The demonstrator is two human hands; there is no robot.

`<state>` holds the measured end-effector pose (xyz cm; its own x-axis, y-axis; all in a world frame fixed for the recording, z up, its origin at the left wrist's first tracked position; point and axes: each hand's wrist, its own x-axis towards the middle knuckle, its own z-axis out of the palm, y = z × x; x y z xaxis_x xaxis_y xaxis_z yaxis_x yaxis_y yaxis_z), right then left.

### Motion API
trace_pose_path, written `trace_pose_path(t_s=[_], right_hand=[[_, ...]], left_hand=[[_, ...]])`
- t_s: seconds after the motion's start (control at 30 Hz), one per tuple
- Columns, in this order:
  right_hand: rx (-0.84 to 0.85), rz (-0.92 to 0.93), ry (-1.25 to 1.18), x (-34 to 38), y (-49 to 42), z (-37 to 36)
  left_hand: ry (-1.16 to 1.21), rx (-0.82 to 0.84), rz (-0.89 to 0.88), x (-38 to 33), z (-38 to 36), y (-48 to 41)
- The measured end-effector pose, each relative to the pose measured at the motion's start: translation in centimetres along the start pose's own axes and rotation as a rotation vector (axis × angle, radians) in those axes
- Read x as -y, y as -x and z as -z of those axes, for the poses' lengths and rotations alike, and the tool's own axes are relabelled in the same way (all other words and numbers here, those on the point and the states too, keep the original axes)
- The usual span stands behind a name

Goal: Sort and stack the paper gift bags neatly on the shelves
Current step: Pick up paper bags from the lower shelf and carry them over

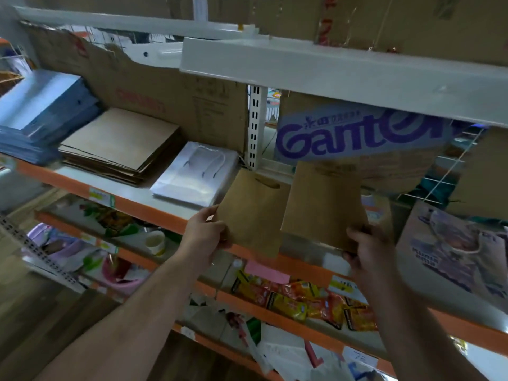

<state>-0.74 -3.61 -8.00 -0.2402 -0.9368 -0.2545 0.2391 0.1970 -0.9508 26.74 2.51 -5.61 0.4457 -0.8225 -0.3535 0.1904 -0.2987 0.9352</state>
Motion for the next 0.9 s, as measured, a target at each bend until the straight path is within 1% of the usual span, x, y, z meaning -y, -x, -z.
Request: trace_pose_path(t_s=[0.1, 0.27, 0.3, 0.33, 0.37, 0.43, 0.5, 0.53, 0.57, 0.63, 0.7, 0.77, 0.9], right_hand=[[-0.001, -0.003, 0.040, -0.1, -2.8, -0.6], [-0.005, -0.033, 0.004, -0.1, -6.0, -2.1], [-0.017, -0.039, 0.012, -0.2, -6.4, -2.2], [-0.035, -0.044, 0.023, -0.2, -6.6, -2.3], [-0.058, -0.053, 0.032, -0.2, -6.8, -2.3], [-0.075, -0.068, 0.035, -0.3, -7.0, -2.3], [-0.062, -0.064, 0.027, -0.4, -7.0, -2.5], [-0.060, -0.057, 0.025, -0.5, -6.9, -2.6], [-0.058, -0.052, 0.030, -0.7, -6.9, -2.8], [-0.063, -0.037, 0.036, -1.0, -6.5, -3.3], [-0.069, -0.007, 0.046, -1.3, -6.0, -3.8], [-0.080, 0.015, 0.087, -1.4, -5.5, -4.3], [-0.117, 0.019, 0.122, -1.5, -4.4, -5.9]], left_hand=[[-0.063, -0.005, -0.027, -0.6, -0.9, -3.0], [-0.169, -0.006, -0.024, -1.4, -2.1, -7.0], [-0.221, -0.019, -0.033, -1.3, -2.3, -7.7], [-0.330, -0.045, -0.074, -1.1, -2.4, -8.3], [-0.516, -0.074, -0.146, -0.9, -2.4, -8.7], [-0.970, -0.083, -0.335, -0.2, -2.5, -8.9], [-1.260, 0.036, -0.503, 0.2, -2.7, -8.7], [-1.352, 0.118, -0.547, 0.3, -2.9, -8.9], [-1.415, 0.199, -0.556, 0.4, -3.0, -9.4], [-1.492, 0.325, -0.548, 0.9, -2.8, -10.6], [-1.525, 0.385, -0.571, 1.3, -2.5, -11.3], [-1.540, 0.371, -0.608, 1.8, -2.4, -11.5], [-1.520, 0.281, -0.686, 2.5, -2.6, -11.7]])
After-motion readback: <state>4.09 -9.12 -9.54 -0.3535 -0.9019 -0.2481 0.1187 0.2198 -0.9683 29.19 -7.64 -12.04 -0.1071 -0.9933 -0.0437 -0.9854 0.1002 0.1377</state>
